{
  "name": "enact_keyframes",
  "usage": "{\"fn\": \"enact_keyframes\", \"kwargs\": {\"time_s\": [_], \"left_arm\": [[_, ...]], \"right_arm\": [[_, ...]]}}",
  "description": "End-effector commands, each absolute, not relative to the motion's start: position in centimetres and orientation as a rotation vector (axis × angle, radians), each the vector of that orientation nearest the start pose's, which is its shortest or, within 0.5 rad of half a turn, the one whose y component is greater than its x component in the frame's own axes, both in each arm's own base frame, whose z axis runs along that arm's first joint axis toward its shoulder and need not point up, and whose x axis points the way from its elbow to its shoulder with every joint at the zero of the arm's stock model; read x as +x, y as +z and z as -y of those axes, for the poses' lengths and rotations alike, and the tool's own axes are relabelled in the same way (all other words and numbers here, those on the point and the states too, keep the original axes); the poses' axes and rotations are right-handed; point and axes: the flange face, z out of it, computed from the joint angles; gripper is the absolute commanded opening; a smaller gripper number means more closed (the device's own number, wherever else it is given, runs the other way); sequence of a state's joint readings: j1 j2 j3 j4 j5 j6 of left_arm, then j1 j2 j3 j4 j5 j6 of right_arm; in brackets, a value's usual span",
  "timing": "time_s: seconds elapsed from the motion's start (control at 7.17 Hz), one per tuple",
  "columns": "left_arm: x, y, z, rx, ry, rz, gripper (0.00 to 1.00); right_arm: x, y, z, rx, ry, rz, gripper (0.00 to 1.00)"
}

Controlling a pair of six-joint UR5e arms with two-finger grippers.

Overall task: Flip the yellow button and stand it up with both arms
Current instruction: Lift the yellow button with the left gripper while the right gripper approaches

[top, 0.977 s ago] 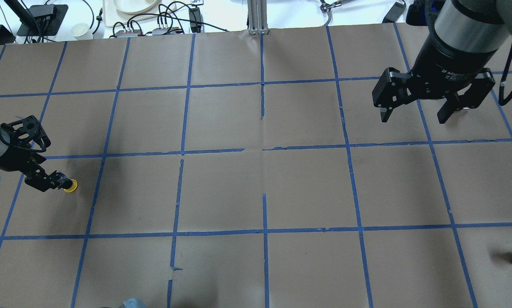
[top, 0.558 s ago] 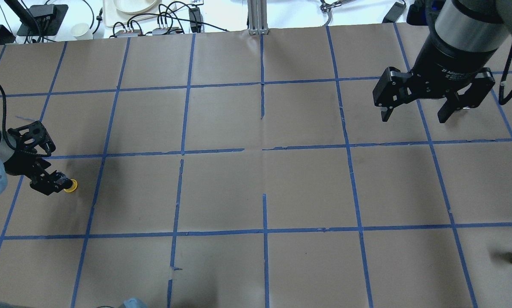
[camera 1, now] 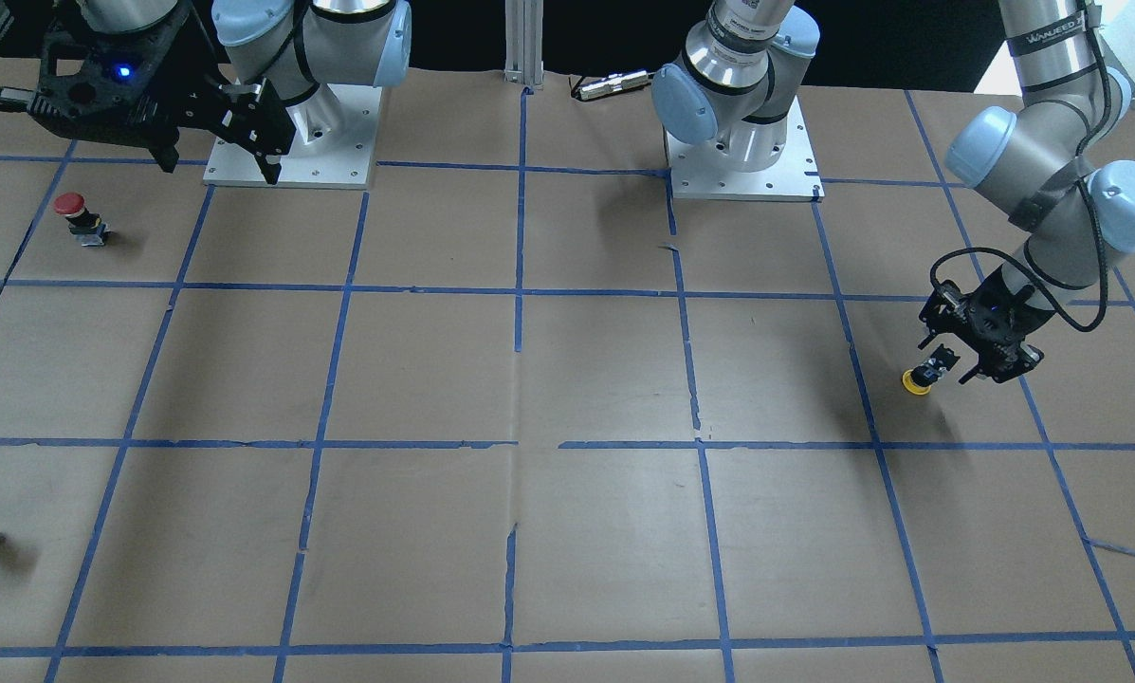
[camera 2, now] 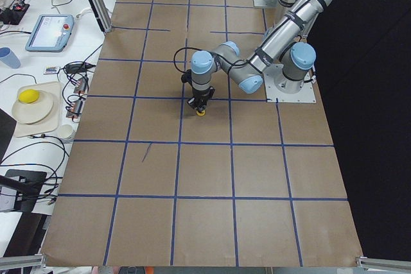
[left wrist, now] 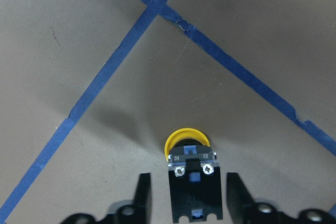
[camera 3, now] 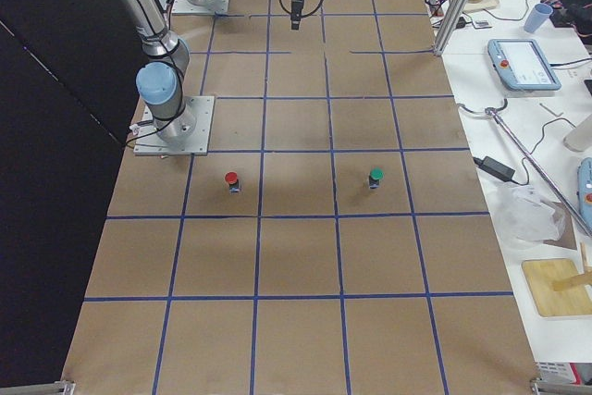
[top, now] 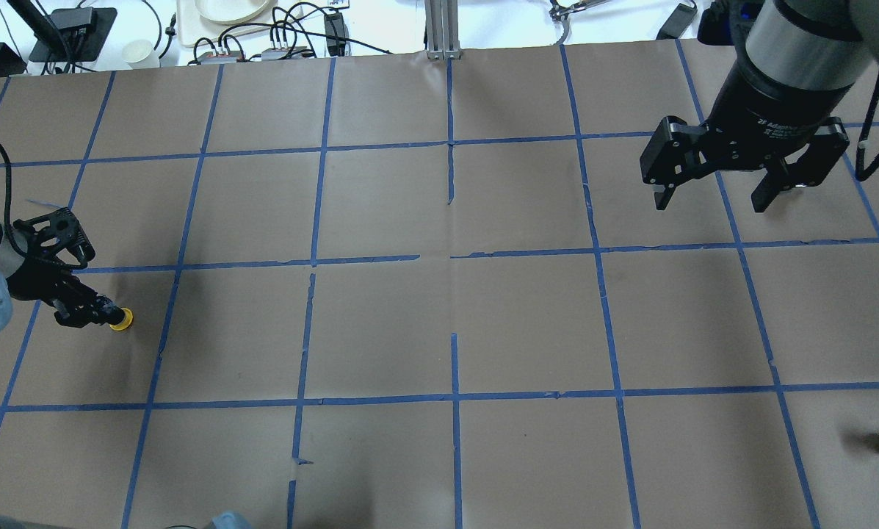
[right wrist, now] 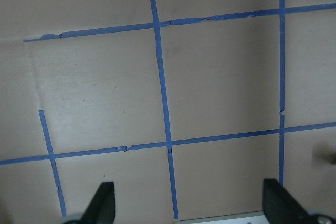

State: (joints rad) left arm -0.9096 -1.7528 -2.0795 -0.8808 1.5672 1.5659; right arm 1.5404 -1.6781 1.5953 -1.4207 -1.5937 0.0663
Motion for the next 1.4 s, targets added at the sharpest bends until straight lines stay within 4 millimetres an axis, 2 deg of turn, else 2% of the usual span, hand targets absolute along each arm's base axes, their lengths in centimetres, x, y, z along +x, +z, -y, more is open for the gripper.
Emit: {"fn": "enact_keyframes", "kwargs": {"time_s": [0.0,0.14,0.28,0.42,0.7,0.84,0.98,1.12,1.26], "left_arm": [[18.5,23.5,46.0,1.385,-0.007,-2.826,0.10],[17.7,24.3,46.1,1.392,-0.019,-2.819,0.09],[16.2,26.4,45.4,1.386,-0.054,-2.856,0.09],[12.9,29.1,44.6,1.322,-0.111,-2.945,0.09],[6.2,33.0,44.7,1.187,-0.123,-3.069,0.09],[4.0,36.2,44.6,1.106,-0.139,-3.190,0.09],[2.5,39.3,44.2,0.977,-0.156,-3.374,0.08],[0.3,41.8,44.4,0.772,-0.176,-3.567,0.08],[-3.1,44.0,44.4,0.740,-0.177,-3.678,0.08]], "right_arm": [[11.8,51.2,44.2,0.154,0.104,-3.159,1.00],[11.8,51.0,44.3,0.156,0.106,-3.156,1.00],[11.8,51.1,44.4,0.161,0.101,-3.153,1.00],[11.9,51.1,44.3,0.228,0.103,-3.144,1.00],[13.0,51.5,44.5,0.432,0.103,-3.017,1.00],[13.2,51.5,44.6,0.512,0.111,-2.978,1.00],[14.1,51.6,44.7,0.665,0.144,-2.855,1.00],[14.8,51.4,45.3,0.839,0.207,-2.707,1.00],[14.3,51.3,46.2,0.957,0.267,-2.568,1.00]]}}
